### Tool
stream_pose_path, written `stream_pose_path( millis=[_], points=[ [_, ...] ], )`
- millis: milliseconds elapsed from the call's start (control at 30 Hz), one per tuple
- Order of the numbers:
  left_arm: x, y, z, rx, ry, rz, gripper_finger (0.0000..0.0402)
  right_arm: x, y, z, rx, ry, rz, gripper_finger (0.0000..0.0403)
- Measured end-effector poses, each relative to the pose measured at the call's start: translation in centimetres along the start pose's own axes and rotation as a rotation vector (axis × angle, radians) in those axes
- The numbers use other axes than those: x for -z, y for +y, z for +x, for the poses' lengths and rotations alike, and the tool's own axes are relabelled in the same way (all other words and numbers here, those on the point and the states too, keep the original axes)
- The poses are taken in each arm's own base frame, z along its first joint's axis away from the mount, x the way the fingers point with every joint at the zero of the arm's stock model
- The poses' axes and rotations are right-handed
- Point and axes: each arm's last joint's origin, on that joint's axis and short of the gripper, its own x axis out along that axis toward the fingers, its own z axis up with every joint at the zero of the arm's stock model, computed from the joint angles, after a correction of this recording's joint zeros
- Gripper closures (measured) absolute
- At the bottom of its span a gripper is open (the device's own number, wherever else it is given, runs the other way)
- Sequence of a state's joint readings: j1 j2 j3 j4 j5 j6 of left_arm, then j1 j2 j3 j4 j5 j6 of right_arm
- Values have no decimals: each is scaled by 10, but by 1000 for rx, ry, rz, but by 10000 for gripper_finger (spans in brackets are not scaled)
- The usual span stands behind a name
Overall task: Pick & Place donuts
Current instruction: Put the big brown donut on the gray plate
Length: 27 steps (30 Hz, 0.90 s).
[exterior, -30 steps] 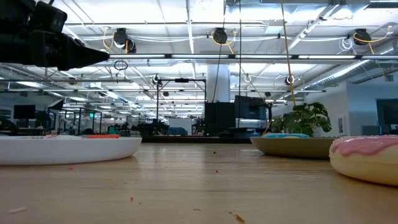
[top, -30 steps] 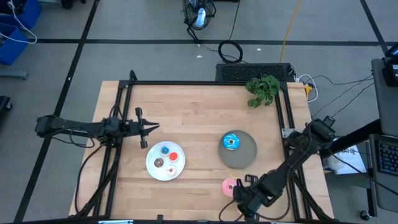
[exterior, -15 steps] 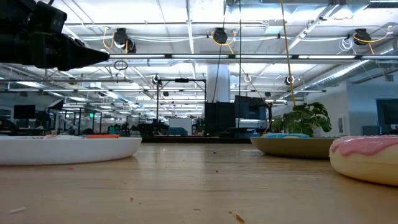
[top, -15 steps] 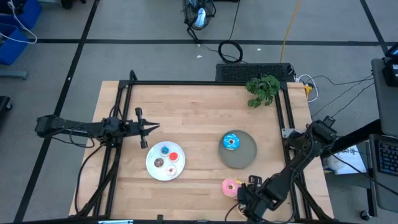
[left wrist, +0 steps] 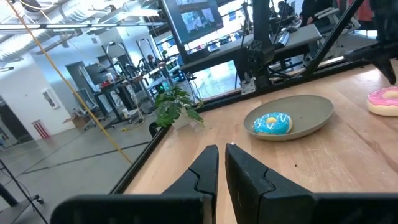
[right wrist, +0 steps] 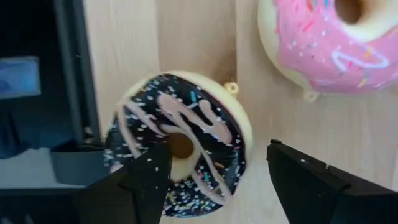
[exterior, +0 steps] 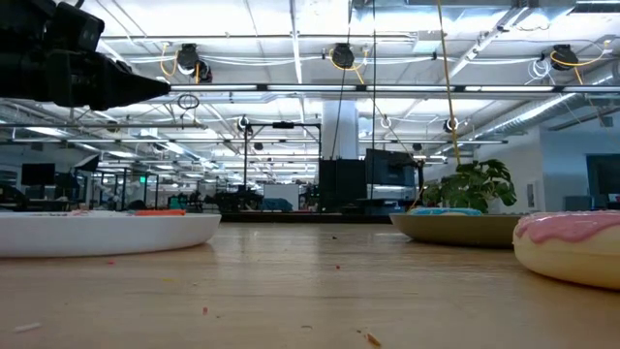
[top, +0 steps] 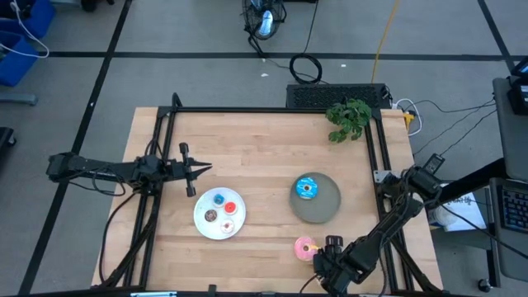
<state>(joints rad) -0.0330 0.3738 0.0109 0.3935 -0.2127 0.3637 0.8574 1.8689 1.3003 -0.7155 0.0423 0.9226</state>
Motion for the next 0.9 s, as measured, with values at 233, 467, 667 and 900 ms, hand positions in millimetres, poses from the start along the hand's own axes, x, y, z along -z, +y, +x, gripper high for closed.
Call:
stream_pose_path(
  millis=[233, 467, 667, 900],
  points=[
    [0, 0, 0, -6, 2, -2, 364, 1, -1, 16, 31, 47, -4, 160],
    [0, 0, 0, -6, 3, -3, 364, 0, -3, 23, 58, 67, -30, 162],
    [0, 0, 0, -6, 3, -3, 364, -2, -6, 23, 63, 72, -12, 215],
    [0, 0, 0, -6, 3, -3, 364, -8, -11, 23, 35, 114, -5, 357]
  ],
)
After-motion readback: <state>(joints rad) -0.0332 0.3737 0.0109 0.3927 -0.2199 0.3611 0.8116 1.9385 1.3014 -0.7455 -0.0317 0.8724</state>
